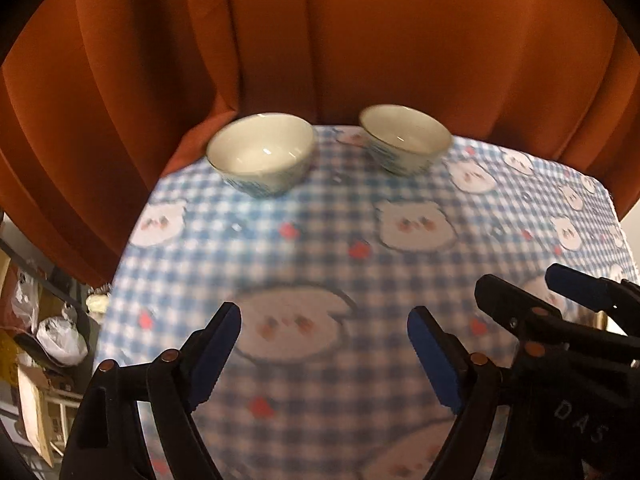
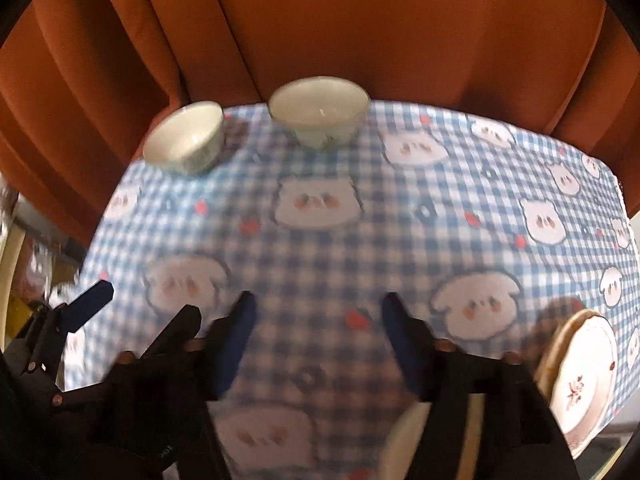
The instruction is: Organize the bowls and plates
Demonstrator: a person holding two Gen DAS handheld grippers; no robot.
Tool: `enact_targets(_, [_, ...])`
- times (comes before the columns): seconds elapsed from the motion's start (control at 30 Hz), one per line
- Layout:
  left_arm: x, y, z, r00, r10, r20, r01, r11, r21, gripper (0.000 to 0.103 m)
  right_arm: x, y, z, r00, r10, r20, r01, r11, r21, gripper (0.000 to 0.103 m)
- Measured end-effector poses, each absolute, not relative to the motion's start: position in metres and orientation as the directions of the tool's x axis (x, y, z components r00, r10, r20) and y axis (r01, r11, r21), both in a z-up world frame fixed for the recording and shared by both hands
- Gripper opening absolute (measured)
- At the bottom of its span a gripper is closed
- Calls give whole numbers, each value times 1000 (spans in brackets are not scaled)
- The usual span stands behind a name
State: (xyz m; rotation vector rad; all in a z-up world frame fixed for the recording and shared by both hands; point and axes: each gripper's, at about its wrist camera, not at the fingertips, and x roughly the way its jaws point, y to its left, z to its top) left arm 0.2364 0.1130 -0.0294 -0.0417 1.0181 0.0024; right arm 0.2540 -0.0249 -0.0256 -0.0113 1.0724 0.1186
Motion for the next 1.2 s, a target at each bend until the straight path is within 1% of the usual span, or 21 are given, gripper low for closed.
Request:
enact_targets(0.23, [283,162,-26,555,-1,-832,-9,1000,-7,86,273,30,-38,531,56,-846,-57,998,30,73])
enact_targets(0.37, [313,180,-30,581,10,-814,4,1000,15,84,299,51,-45,558,73,-826,-42,997,59,73])
enact_targets(0.43, [330,189,-36,570,-4,-821,9,1000,2,81,316,60,-50,547,56,-835,-21,998,53,73])
enact_targets(0.5, [343,196,-42,564,-24,-826,16,1000,-19,75,331,68,-55,548,45,-835,-10,999,47,73])
enact_targets(0.63, [368,205,-48,574,-19,-818,14,1000,-13,73,357,82,-61,564,25,-825,4,999,33,73])
enact_targets(0.8, [400,210,-61,569,2,-822,8,1000,7,72,394,91,-75,551,37,-833,39,997,69,73])
enact_targets(0.87, [409,211,-68,565,3,-825,12,1000,12,71,405,96,-82,551,17,-834,46,998,51,72])
enact_targets(1.0, [419,214,-78,563,1,-826,14,1000,10,71,420,107,-91,545,19,-838,38,998,47,61])
enact_targets(1.03, [422,215,-81,561,-6,-828,8,1000,-1,71,423,109,-92,547,12,-837,35,999,37,58])
enact_targets(1.07, [424,217,-84,557,-17,-830,5,1000,-17,71,425,111,-94,549,16,-836,34,999,41,56])
enact_targets(1.1, [427,218,-86,552,-22,-833,2,1000,-25,71,428,112,-95,549,16,-836,36,998,43,52])
enact_targets(1.13, [429,219,-89,548,-16,-836,-2,1000,-21,71,431,114,-98,547,10,-837,36,999,36,47])
enact_targets(1.2, [435,220,-96,547,3,-837,-7,1000,-1,66,436,116,-103,539,-4,-842,38,999,20,41])
